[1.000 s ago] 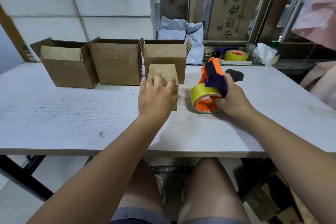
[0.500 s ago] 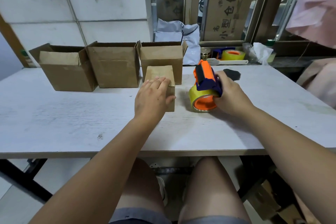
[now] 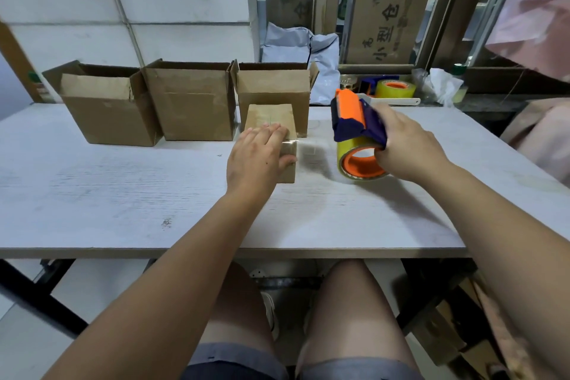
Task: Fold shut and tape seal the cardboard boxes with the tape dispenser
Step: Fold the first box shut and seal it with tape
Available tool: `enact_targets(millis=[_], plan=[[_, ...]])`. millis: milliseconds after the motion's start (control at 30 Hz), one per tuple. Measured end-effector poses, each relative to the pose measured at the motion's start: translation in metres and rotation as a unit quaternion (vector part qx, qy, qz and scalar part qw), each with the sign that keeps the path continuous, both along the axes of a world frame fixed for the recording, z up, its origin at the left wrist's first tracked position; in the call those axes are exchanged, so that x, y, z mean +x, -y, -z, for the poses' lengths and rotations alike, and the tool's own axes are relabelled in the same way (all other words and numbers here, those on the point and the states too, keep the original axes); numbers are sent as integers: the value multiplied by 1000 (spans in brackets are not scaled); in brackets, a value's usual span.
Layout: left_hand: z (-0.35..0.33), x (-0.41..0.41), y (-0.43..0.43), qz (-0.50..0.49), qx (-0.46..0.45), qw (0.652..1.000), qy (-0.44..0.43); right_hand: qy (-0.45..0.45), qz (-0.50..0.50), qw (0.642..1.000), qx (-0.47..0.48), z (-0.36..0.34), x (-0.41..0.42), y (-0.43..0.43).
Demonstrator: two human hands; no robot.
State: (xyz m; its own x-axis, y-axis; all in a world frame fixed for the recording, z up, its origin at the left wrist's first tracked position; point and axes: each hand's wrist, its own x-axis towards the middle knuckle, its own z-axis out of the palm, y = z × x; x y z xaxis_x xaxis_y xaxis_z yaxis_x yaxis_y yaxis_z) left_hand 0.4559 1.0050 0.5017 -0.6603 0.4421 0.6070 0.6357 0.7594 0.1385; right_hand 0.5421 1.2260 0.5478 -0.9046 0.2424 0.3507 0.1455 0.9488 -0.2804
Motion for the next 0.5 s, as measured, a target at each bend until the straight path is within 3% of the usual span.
enact_targets(millis=[167, 500], plan=[[2, -1, -2, 0, -3, 1000, -2, 85, 34, 984, 152, 2, -2, 12], [1, -4, -3, 3, -10, 999, -32, 187, 72, 943, 266, -29, -14, 46]])
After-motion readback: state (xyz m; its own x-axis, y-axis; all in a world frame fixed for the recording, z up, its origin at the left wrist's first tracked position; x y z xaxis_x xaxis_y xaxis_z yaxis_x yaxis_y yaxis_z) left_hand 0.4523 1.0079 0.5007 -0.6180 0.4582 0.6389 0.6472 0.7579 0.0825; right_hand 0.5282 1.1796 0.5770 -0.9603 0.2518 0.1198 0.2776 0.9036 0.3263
